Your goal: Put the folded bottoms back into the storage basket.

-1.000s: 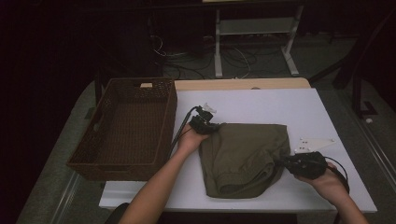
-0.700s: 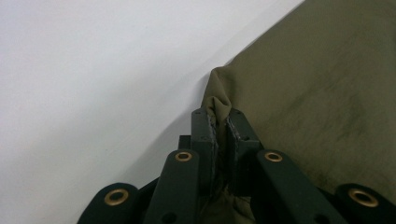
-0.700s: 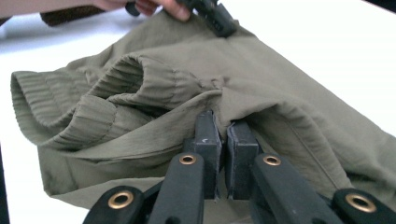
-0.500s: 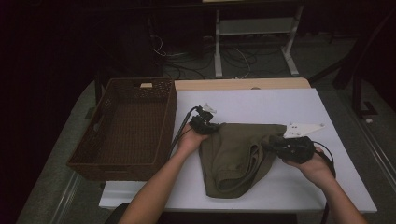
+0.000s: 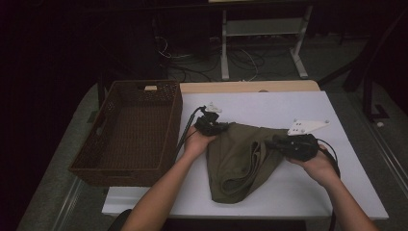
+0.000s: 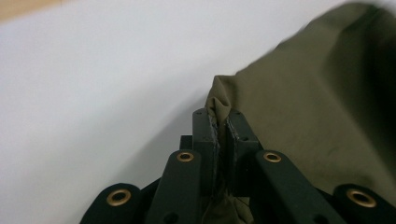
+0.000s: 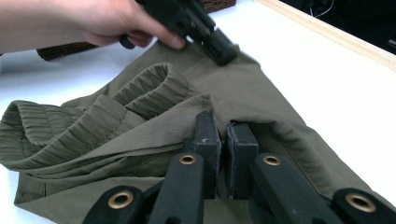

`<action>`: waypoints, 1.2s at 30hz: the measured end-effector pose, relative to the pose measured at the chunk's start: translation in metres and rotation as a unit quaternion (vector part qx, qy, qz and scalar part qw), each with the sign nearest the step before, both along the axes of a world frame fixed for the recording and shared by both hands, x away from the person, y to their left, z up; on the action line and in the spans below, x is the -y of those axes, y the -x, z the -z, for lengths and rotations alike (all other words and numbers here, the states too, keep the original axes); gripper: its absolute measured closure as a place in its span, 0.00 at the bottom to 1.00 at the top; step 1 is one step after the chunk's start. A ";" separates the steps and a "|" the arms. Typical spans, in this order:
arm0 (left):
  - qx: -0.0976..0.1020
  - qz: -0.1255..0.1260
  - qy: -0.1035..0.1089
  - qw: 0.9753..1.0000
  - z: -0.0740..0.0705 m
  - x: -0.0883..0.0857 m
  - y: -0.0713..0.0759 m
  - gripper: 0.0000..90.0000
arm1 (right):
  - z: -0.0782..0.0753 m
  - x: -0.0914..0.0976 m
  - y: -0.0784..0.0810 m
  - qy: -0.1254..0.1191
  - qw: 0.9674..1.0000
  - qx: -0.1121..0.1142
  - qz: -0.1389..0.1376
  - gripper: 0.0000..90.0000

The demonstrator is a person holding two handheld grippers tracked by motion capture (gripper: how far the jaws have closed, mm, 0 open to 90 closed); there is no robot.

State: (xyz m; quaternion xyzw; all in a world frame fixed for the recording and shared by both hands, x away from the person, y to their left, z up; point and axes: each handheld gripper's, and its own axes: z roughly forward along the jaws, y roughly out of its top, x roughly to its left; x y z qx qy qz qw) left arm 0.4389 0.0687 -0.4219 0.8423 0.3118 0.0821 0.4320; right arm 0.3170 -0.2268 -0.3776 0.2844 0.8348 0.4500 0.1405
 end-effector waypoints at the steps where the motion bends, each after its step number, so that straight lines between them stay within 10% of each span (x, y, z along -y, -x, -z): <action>1: 0.002 0.001 0.007 1.000 -0.003 0.000 0.001 0.93 | 0.000 0.000 0.000 -0.001 1.000 0.000 0.001 0.94; 12: 0.029 0.062 0.071 0.995 -0.045 0.016 0.027 0.93 | 0.000 0.000 0.000 0.000 1.000 0.000 0.003 0.94; 23: 0.034 0.174 0.107 0.978 -0.073 0.053 0.066 0.93 | -0.001 0.000 0.002 0.000 1.000 0.003 0.002 0.94; 36: 0.031 0.177 0.119 0.977 -0.080 0.052 0.067 0.93 | -0.006 0.002 0.004 -0.018 1.000 0.006 0.004 0.94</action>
